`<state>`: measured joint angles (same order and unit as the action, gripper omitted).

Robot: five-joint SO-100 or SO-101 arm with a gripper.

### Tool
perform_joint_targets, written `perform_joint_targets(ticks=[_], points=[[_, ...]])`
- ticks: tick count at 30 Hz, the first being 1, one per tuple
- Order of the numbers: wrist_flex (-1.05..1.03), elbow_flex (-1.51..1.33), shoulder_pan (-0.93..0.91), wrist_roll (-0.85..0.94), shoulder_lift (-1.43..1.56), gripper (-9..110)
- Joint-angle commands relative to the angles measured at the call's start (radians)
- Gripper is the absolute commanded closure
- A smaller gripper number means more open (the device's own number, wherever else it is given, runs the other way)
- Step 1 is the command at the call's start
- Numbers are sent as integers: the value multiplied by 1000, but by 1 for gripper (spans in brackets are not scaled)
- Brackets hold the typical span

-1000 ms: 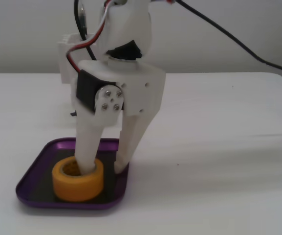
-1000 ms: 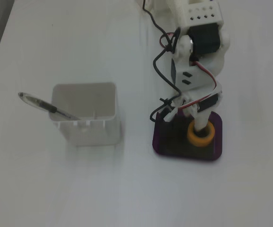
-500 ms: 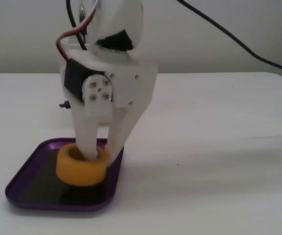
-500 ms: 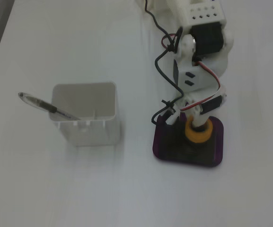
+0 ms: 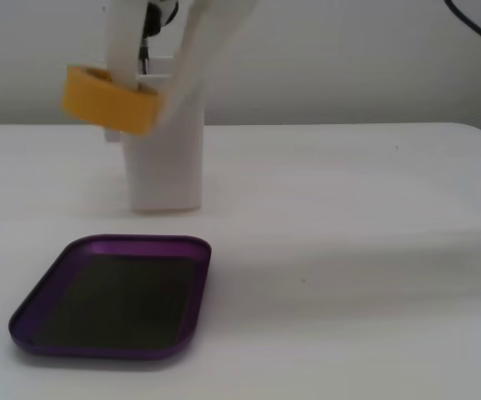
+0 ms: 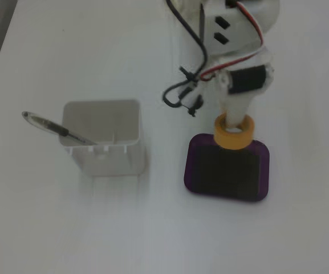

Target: Remove the yellow tape from the box.

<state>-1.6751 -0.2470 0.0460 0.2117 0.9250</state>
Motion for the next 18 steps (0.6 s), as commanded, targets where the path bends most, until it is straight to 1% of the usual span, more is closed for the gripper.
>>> perform_joint_targets(ticks=[1, 4, 8, 14, 18], points=[[-23, 48, -66, -95, 26, 102], [-25, -29, -87, -127, 40, 102], [-23, -156, -87, -167, 140, 102], [-11, -437, -84, -179, 347, 102], [71, -676, -92, -183, 451, 102]])
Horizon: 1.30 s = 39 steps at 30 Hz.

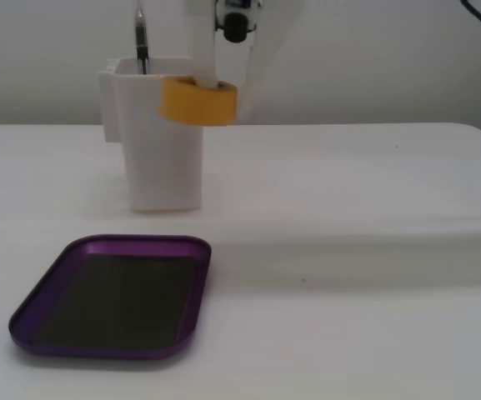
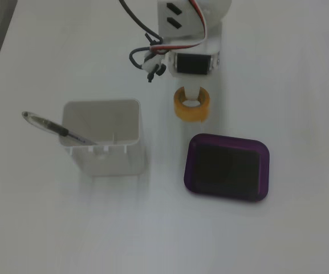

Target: Remove the yellow tape from the box.

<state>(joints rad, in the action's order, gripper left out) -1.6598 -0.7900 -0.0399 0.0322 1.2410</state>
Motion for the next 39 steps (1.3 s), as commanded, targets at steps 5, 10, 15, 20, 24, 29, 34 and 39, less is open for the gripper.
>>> perform_joint_targets(ticks=[5, 10, 15, 20, 24, 29, 34, 39], points=[[241, -506, 8, -5, 298, 102], [460, -853, 11, 6, 431, 102], [612, -1042, 12, 46, 462, 102], [652, -1088, 71, 57, 460, 102], [649, -1088, 75, 57, 460, 100], [635, -1088, 67, 57, 474, 90], [517, -1037, 63, 58, 491, 85], [393, -917, 63, 57, 673, 85]])
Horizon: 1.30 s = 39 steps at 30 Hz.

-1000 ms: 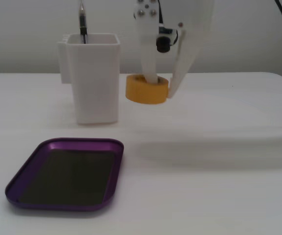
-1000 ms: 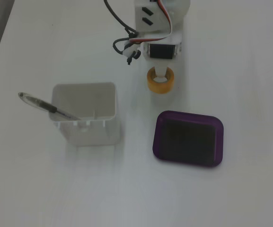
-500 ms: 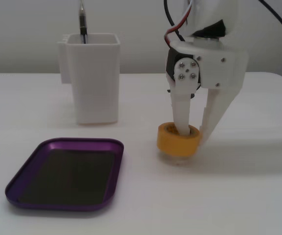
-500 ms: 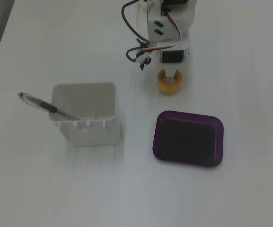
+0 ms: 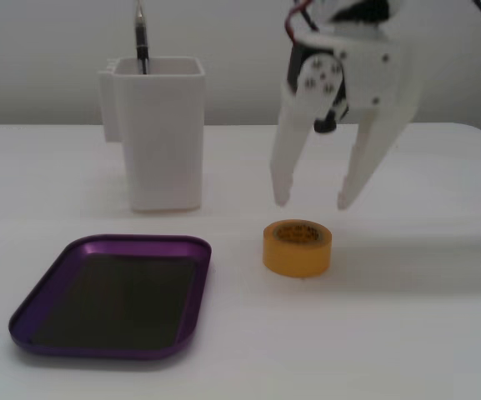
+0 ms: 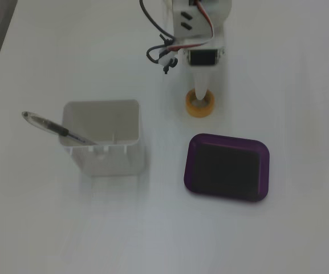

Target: Remove the yellow tape from the box.

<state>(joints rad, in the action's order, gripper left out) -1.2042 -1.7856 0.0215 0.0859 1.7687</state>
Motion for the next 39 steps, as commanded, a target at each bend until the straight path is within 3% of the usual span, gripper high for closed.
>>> perform_joint_targets(ticks=[1, 7, 16, 28, 39], points=[[-81, 86, 2, 3, 199, 85], [-106, -8, -2, 2, 537, 85], [-95, -495, -2, 0, 1003, 85], [83, -1150, -57, -14, 1666, 85], [81, -1287, -61, -77, 1641, 86]])
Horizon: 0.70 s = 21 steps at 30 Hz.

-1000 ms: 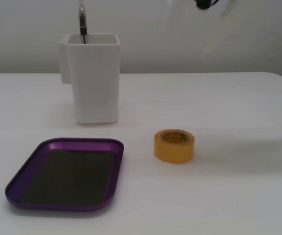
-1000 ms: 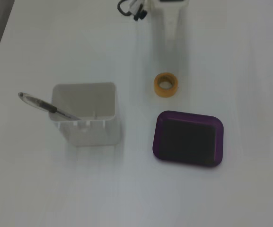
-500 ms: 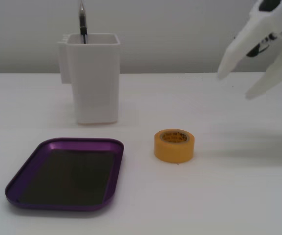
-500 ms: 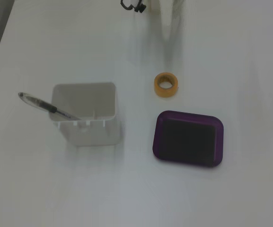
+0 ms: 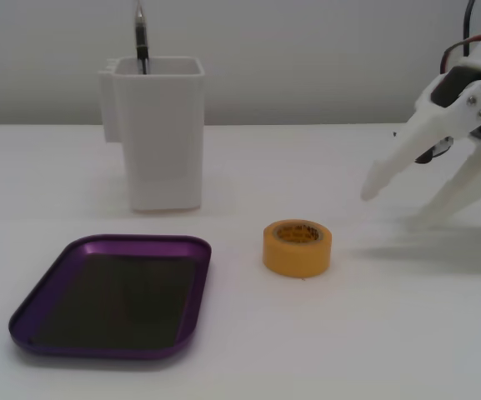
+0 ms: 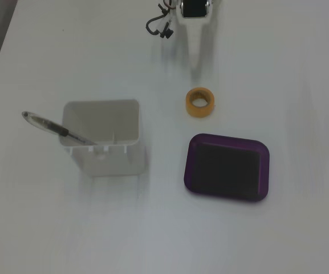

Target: Remove the yellow tape from the box.

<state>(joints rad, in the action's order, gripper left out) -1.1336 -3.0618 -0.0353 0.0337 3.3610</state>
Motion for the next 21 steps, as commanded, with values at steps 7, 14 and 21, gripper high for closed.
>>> perform_joint_targets(ticks=[7, 14, 21], points=[[9, -11, -5, -32, 49, 101], [15, -11, -5, -34, 51, 102], [18, -11, -3, -26, 51, 102]])
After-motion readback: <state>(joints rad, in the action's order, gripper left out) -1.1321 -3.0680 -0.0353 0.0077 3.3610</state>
